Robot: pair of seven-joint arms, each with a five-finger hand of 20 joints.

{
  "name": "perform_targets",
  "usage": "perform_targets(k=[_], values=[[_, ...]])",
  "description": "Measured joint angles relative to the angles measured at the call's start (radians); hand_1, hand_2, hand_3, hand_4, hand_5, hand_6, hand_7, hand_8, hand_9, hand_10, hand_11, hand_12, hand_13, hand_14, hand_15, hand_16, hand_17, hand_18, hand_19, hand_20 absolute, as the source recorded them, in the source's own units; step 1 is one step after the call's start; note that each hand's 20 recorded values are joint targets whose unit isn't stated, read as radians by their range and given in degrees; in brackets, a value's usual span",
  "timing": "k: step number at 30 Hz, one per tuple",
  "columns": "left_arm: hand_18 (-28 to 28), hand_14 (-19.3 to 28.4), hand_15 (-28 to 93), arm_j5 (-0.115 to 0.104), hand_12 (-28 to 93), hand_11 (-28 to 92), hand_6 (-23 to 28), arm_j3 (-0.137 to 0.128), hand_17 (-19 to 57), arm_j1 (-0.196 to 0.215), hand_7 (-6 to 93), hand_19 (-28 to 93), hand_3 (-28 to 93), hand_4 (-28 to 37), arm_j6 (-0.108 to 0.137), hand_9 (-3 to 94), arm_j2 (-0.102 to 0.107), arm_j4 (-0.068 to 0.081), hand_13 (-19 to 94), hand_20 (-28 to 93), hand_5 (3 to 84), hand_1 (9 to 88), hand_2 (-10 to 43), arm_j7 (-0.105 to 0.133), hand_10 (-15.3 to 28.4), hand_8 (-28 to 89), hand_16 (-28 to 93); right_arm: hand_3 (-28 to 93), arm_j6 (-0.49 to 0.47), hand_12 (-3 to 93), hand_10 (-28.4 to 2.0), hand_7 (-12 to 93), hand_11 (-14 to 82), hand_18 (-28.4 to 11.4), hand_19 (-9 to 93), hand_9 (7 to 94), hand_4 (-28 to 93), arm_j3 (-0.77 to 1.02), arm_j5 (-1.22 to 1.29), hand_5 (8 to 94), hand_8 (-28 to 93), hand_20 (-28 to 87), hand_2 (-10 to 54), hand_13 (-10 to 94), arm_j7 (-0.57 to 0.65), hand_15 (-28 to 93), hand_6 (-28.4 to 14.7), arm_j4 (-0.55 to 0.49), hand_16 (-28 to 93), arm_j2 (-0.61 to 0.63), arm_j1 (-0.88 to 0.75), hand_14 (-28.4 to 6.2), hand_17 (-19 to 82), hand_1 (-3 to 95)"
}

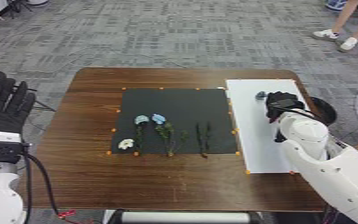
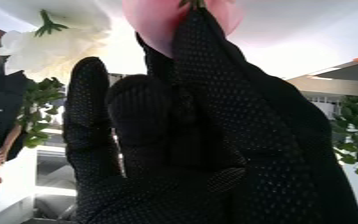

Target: Arrange flowers

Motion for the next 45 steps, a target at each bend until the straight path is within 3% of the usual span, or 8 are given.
perform_targets(k=[10,20,29,45], values=[[10.5,10.9,16,0.0,10,13,6.3,-0.001,-4.2,0.001,7.9,18,71,-28.3,0.0,26.9,0.0,0.0,21,11,39.4,21.9,13.9,-0.001,11.4,-8,-2,72,0.084,57.3,-5.8,49,25.7,-21.7,74,78.4,-28,0.004,0.01,68.7,9,38,-9.5,72,-0.017,70,2.8,-0.046,46,0.008,-0.019,-6.3,33,61.5],[10.5,10.9,16,0.001,10,13,6.2,0.005,-4.1,-0.005,7.9,18,71,-28.3,0.001,27.3,0.001,0.005,21,11,39.3,21.8,13.8,-0.006,11.5,-8,-2,72,0.214,58.1,-5.6,50,25.0,-21.0,74,78.1,-28,-0.053,0.156,67.8,9,38,-9.5,72,-0.122,70,3.2,-0.115,46,-0.022,0.068,-6.2,32,61.4],[10.5,10.8,16,0.002,10,13,6.3,0.026,-4.2,-0.025,7.8,18,71,-28.3,0.0,27.5,0.005,0.017,21,11,39.3,21.7,13.9,-0.013,11.5,-8,-2,72,0.203,57.8,-5.6,51,25.1,-21.0,74,78.0,-28,-0.181,0.156,67.6,9,38,-9.5,72,-0.192,70,3.1,-0.005,46,-0.174,0.225,-6.2,32,60.7],[10.5,10.9,16,0.003,10,13,6.3,0.033,-4.2,-0.026,7.9,18,71,-28.3,0.001,28.0,0.008,0.016,21,11,39.5,22.0,14.1,-0.018,11.6,-8,-2,72,0.148,57.2,-5.7,51,25.5,-21.1,74,78.2,-28,-0.289,0.091,67.8,8,38,-9.5,72,-0.233,70,3.1,-0.083,45,-0.269,0.184,-6.6,32,60.5]])
